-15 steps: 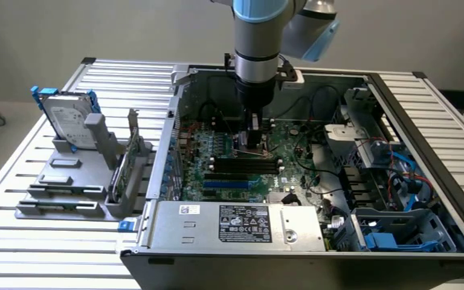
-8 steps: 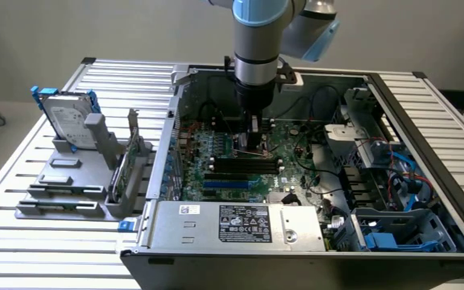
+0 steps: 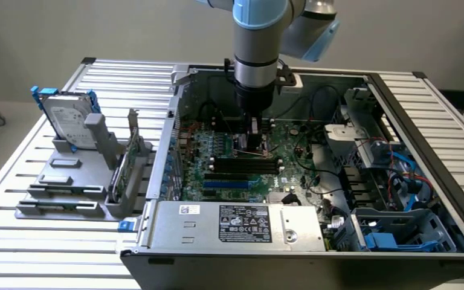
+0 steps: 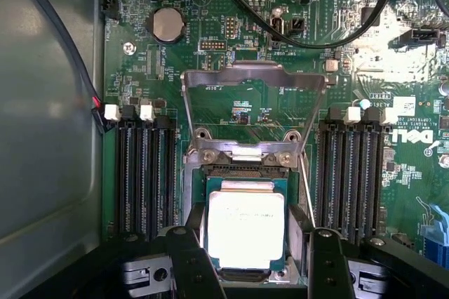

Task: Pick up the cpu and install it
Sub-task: 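Place the cpu into insertion slot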

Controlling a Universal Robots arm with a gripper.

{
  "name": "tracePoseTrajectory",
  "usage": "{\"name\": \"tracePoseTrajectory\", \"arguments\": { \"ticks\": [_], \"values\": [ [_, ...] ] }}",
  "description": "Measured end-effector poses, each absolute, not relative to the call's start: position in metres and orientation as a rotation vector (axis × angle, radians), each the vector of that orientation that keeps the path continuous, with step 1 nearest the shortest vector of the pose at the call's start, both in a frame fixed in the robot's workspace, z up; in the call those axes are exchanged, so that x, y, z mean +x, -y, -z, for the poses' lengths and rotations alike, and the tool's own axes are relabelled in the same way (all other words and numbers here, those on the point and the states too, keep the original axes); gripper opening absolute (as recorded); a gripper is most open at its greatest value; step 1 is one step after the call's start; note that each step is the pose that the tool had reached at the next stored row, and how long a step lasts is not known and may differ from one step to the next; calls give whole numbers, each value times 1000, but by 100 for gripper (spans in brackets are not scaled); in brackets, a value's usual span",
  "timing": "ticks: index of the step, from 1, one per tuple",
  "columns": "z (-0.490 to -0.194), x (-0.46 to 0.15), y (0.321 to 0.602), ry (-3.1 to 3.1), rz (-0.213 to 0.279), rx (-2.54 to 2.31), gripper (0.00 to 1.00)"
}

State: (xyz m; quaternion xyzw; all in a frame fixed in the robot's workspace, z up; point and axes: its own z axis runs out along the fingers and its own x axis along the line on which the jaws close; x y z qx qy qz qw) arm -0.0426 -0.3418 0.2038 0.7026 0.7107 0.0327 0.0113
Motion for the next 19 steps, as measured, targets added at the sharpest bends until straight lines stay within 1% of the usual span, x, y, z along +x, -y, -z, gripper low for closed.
{"name": "tracePoseTrajectory", "arguments": {
  "ticks": [19],
  "values": [
    [-199, -42, 342, -2215, -102, 2193, 55]
  ]
}}
